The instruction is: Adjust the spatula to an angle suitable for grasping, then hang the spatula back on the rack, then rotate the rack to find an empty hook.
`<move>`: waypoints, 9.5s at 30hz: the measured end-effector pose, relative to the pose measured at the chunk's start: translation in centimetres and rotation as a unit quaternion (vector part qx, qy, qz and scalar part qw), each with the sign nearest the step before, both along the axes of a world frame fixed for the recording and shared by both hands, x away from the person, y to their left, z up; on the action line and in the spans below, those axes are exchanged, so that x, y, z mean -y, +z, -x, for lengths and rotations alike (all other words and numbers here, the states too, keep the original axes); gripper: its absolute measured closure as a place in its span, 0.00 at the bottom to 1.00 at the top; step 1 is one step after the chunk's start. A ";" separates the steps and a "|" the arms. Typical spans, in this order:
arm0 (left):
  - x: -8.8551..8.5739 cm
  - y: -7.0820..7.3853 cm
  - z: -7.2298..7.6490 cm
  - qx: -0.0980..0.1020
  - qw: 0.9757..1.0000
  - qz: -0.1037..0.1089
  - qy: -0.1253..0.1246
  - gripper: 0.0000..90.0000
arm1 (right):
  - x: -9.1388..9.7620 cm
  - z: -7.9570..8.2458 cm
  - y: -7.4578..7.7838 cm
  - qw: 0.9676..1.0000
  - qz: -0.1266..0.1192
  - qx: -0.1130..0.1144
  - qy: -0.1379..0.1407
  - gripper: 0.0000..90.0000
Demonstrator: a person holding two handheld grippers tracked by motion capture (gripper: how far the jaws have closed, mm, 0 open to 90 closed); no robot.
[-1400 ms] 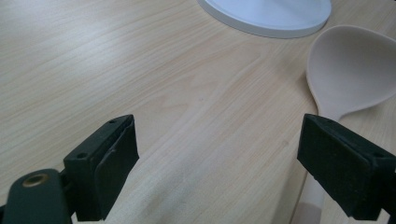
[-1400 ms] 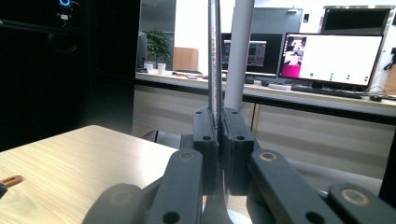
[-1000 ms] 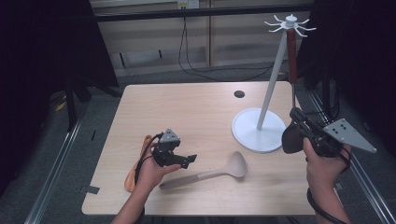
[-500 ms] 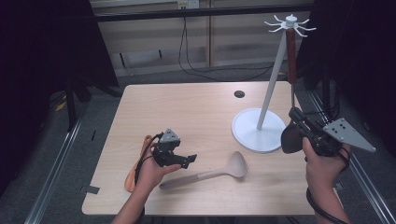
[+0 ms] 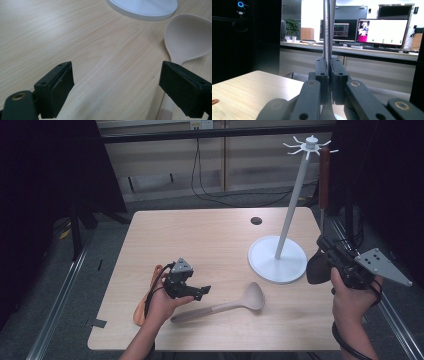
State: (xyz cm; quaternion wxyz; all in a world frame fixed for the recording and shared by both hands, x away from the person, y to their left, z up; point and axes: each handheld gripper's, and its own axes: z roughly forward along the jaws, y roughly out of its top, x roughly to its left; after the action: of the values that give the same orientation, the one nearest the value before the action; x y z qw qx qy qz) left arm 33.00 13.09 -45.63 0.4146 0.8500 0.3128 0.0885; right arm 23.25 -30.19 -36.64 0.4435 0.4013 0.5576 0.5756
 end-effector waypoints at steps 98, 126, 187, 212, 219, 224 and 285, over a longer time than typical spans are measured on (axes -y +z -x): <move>-0.8 -0.4 0.0 0.001 1.000 0.003 0.011 0.13 | -1.2 -4.8 2.0 0.994 -0.093 0.047 -0.020 0.99; -1.7 0.0 0.0 0.010 1.000 0.007 0.021 0.13 | -1.4 -7.7 9.2 0.987 -0.100 0.115 -0.054 1.00; -2.1 1.0 0.0 0.023 0.999 0.025 0.027 0.13 | -2.5 -9.5 12.1 0.992 -0.042 0.112 -0.029 1.00; -2.0 0.8 0.1 0.021 0.999 0.019 0.022 0.13 | -3.2 -9.3 12.0 0.993 -0.025 0.111 -0.016 0.98; -2.0 0.8 0.2 0.022 0.999 0.016 0.025 0.13 | -3.2 -8.2 10.6 0.994 -0.014 0.107 -0.010 0.86; -2.0 0.8 0.4 0.021 0.999 0.017 0.029 0.13 | -3.7 -7.2 8.9 0.995 -0.022 0.097 0.012 0.73; -7.2 -0.8 4.2 -0.053 0.996 -0.013 0.064 0.41 | -12.0 -8.0 -4.0 0.977 0.007 -0.093 0.192 0.22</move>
State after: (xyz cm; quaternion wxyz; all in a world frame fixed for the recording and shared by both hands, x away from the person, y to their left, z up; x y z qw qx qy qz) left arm 28.79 20.30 -46.40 0.3795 0.8370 0.3870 0.0744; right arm 31.27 -18.16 -40.61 0.2736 0.3351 0.6676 0.6060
